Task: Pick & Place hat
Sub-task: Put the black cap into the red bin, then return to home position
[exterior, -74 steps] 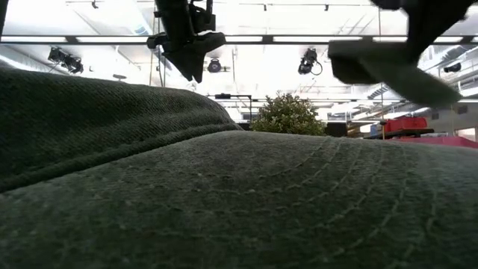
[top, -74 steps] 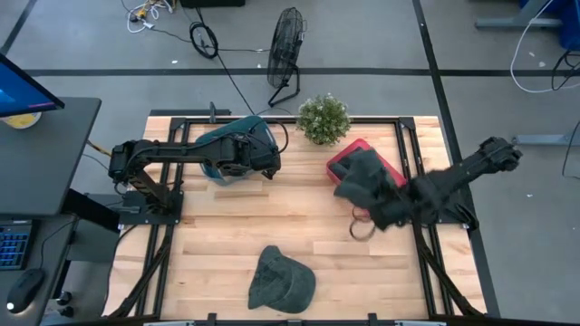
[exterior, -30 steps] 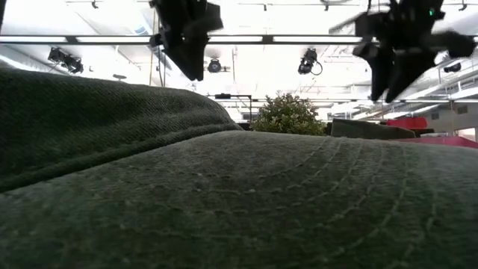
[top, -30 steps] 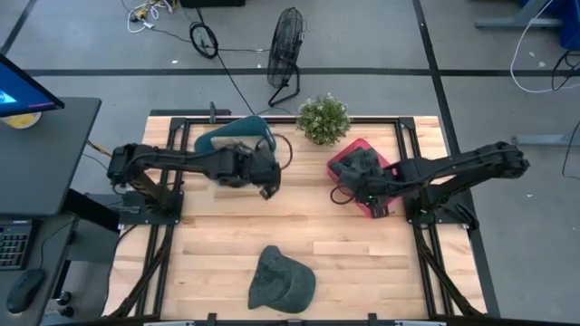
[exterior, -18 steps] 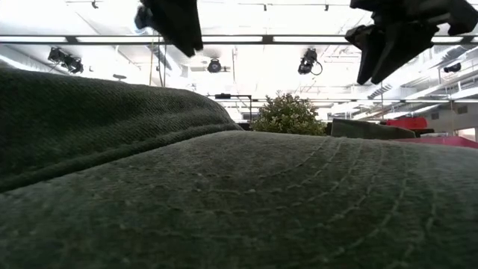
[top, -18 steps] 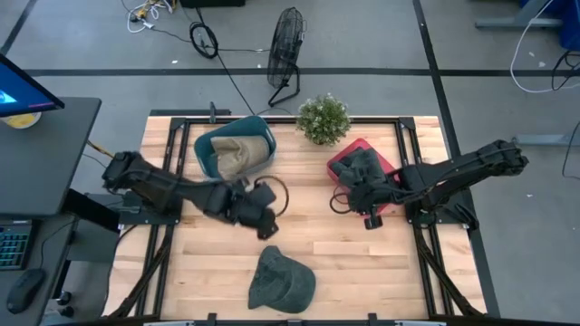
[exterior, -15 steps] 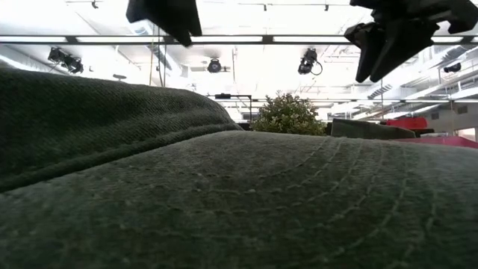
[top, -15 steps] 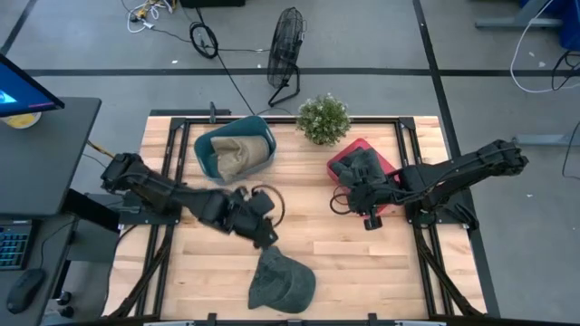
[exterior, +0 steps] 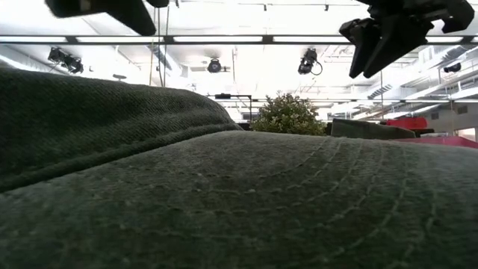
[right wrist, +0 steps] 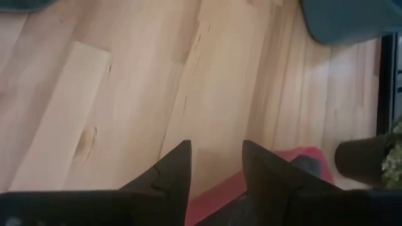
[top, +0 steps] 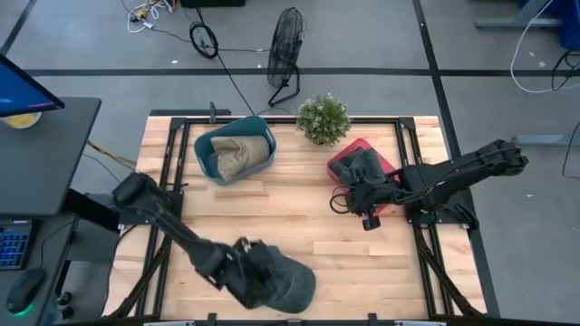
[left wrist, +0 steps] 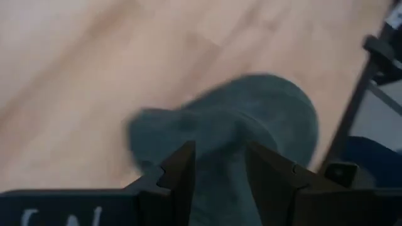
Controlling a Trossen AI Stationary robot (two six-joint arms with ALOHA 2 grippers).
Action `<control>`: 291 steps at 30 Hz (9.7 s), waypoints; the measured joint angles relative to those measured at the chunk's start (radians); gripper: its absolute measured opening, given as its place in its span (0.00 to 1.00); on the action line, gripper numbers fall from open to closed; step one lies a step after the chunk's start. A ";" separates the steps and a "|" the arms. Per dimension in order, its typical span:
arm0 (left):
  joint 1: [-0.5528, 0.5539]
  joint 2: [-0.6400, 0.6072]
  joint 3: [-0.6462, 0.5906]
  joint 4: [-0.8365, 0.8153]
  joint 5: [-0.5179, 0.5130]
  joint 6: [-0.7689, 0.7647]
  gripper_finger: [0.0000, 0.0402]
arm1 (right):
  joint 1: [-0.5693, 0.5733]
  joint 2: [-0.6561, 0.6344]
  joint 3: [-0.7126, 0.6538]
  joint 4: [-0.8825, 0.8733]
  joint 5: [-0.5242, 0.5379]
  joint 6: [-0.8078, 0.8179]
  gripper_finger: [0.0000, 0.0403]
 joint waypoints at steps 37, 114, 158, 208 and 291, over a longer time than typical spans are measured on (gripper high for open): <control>-0.007 0.274 0.001 0.356 0.093 -0.047 0.42 | 0.129 0.082 -0.063 0.324 -0.238 -0.069 0.36; 0.242 0.269 0.147 0.409 -0.264 0.788 0.37 | 0.152 0.097 0.289 -0.731 -0.088 -0.156 0.02; 0.239 0.273 0.346 0.125 -0.268 0.709 0.37 | -0.101 -0.117 -0.070 -0.499 0.051 -0.201 0.42; 0.335 -0.816 -0.443 0.067 -0.262 0.757 0.01 | 0.137 -0.944 -0.489 0.452 -0.025 0.237 0.29; 0.730 -1.259 -1.456 1.255 0.400 1.157 0.04 | 0.131 -1.182 -0.948 0.883 0.183 0.019 0.03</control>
